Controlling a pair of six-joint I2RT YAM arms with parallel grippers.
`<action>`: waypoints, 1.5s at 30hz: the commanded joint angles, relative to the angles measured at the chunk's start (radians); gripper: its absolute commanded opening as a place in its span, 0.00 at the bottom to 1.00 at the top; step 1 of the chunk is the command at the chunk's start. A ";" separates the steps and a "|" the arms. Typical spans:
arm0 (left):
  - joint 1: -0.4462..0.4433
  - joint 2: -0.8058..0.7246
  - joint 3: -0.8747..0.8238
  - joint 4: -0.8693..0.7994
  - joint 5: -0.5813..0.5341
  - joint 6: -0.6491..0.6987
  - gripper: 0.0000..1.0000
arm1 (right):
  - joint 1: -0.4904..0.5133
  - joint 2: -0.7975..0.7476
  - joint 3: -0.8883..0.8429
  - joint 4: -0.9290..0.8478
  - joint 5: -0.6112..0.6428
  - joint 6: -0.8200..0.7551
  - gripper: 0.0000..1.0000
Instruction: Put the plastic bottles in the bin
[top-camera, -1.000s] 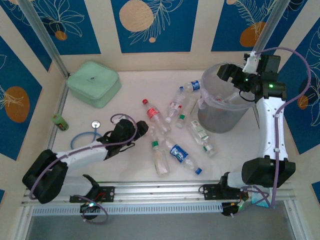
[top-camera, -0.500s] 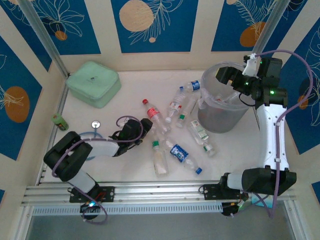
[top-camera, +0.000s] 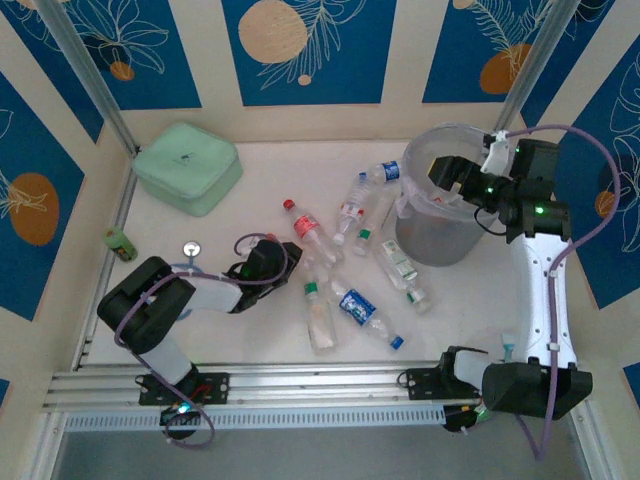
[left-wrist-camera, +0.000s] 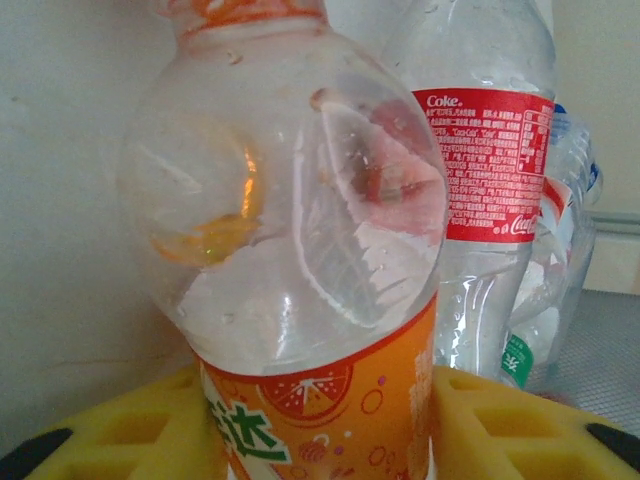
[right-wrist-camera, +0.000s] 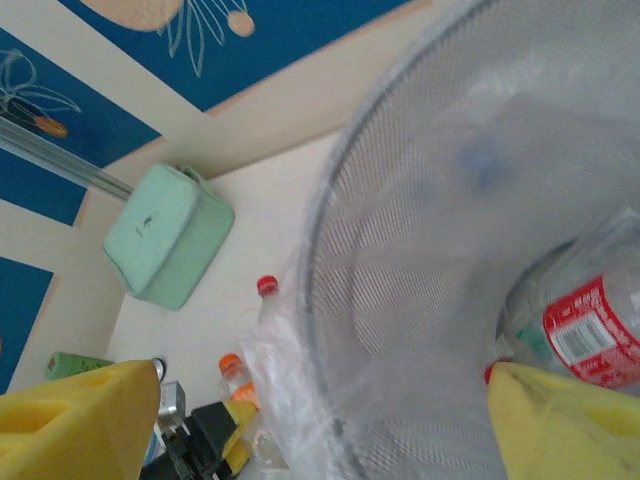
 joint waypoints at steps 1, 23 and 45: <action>0.004 -0.021 -0.011 0.046 0.014 0.033 0.41 | -0.001 -0.051 -0.076 0.036 -0.031 0.007 0.85; 0.021 -0.510 0.122 -0.546 -0.092 0.709 0.21 | 0.472 -0.058 -0.186 0.225 0.137 -0.031 0.83; 0.022 -0.449 0.217 -0.317 0.437 0.964 0.21 | 0.603 0.175 0.265 -0.066 0.079 -0.162 0.77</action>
